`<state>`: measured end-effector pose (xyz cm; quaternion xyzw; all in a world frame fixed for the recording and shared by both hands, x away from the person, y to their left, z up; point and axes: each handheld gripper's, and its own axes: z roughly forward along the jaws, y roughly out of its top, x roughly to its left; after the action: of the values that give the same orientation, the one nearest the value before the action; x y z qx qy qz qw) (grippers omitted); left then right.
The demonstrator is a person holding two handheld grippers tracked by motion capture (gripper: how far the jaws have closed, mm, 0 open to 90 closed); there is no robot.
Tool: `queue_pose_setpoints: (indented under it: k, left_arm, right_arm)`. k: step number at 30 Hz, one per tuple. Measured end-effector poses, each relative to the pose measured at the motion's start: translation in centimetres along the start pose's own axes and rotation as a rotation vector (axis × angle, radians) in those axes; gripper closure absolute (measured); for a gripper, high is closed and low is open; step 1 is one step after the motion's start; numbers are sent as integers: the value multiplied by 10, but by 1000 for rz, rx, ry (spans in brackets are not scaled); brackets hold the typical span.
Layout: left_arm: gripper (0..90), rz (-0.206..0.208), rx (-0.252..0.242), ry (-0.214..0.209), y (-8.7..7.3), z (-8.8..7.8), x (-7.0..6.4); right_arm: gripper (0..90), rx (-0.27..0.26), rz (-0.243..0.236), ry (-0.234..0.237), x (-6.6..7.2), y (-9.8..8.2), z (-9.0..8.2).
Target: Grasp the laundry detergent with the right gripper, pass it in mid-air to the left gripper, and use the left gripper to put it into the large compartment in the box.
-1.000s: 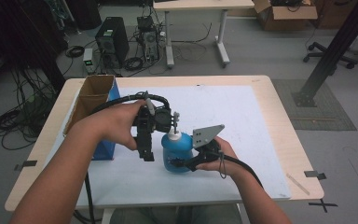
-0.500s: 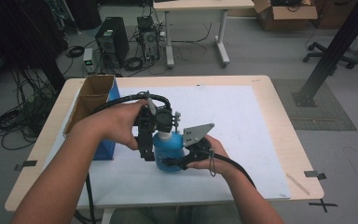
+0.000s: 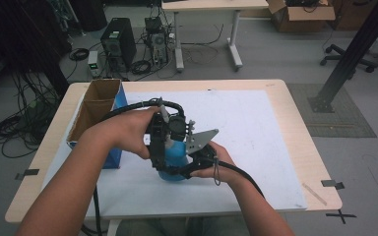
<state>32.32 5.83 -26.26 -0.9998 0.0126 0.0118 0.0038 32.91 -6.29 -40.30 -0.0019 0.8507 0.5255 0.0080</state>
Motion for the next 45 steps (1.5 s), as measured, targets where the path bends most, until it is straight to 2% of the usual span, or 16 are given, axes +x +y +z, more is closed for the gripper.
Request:
queue_pose_setpoints:
  k: [14,26,45]
  left_arm:
    - [4,10,2,7,8,3,0]
    - [10,9,3,23,7,5,-1]
    - [150,13,-2,32,4,4,0]
  right_arm:
    - [452,-12,-2,-5,1,3,0]
    - [451,-10,1,-4,2,5,1]
    - [451,-18,-4,-7,2,7,3]
